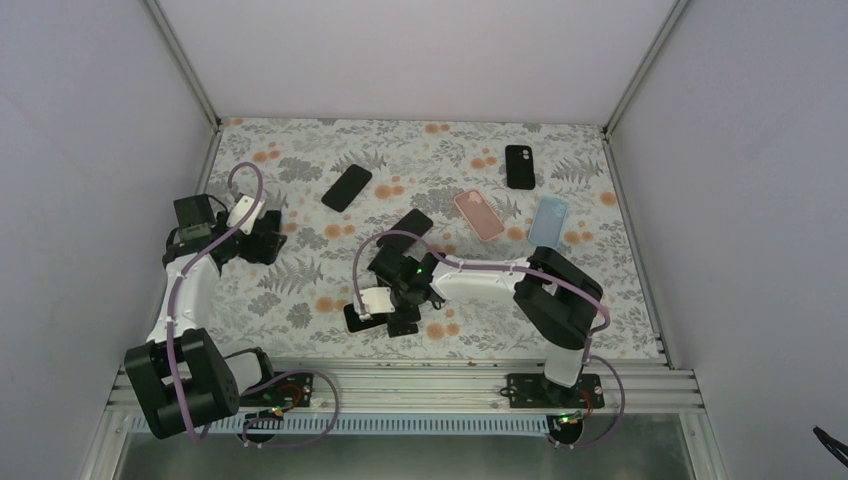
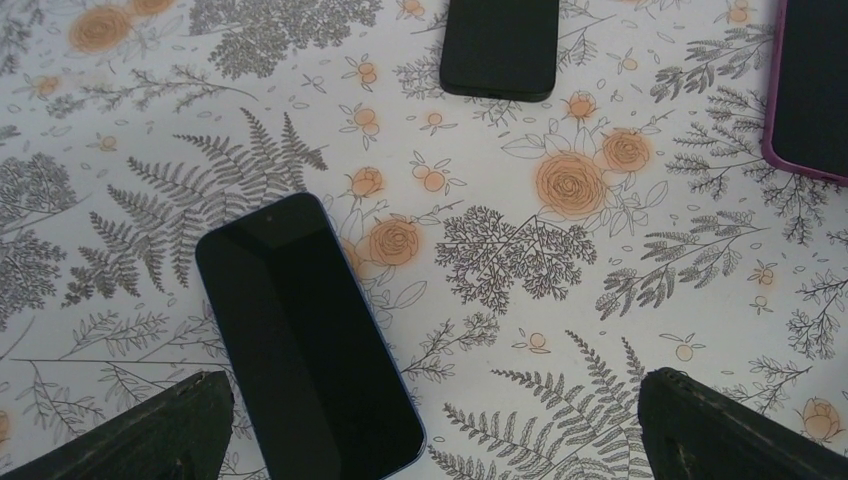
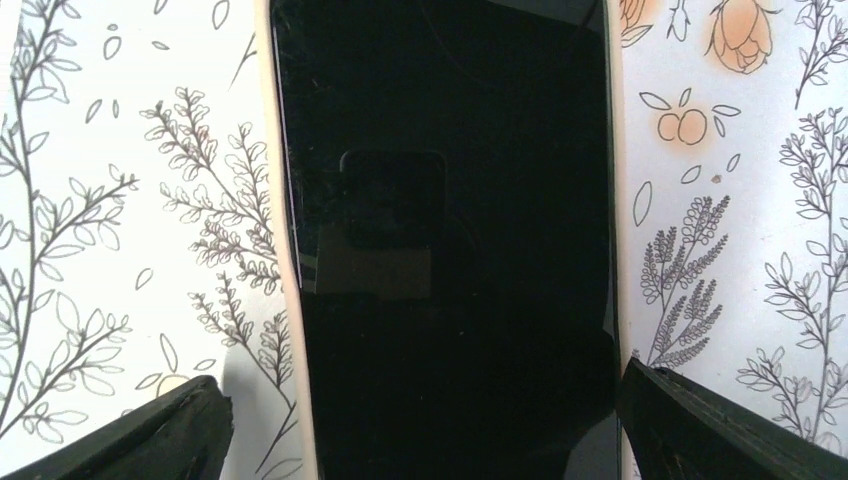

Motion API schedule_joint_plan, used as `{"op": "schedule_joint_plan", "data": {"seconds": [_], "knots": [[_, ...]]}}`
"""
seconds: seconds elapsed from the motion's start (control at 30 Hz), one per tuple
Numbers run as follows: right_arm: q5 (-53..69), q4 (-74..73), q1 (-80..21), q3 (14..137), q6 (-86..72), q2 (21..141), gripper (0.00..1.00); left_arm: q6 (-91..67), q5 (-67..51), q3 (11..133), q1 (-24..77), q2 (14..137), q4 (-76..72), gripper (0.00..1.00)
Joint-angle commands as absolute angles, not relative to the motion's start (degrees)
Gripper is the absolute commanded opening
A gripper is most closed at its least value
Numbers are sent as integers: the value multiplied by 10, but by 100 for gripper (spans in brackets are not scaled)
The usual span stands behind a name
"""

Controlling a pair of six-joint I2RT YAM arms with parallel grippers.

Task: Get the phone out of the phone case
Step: Pick up the phone at the center of the board.

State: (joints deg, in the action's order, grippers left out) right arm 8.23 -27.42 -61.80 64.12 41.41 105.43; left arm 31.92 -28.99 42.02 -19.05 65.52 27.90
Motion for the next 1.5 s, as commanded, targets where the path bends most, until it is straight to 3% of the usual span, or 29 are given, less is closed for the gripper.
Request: {"op": "schedule_joint_plan", "data": {"seconds": [0.0,0.77,1.03,1.1,1.23,1.47], "knots": [[67,-265,-620,631,461,1026,100,324,-314,413,-197,667,254,100],[162,-440,-588,791,496,1159,100,385,-350,432,-211,715,297,100],[157,-438,-587,782,478,1172,99,394,-352,422,-212,714,300,100],[145,-412,-587,769,467,1165,95,390,-353,419,-212,712,296,100],[96,-358,-590,734,448,1154,75,374,-335,417,-212,702,277,100],[75,-308,-589,690,429,1124,67,370,-348,448,-212,698,299,100]]}}
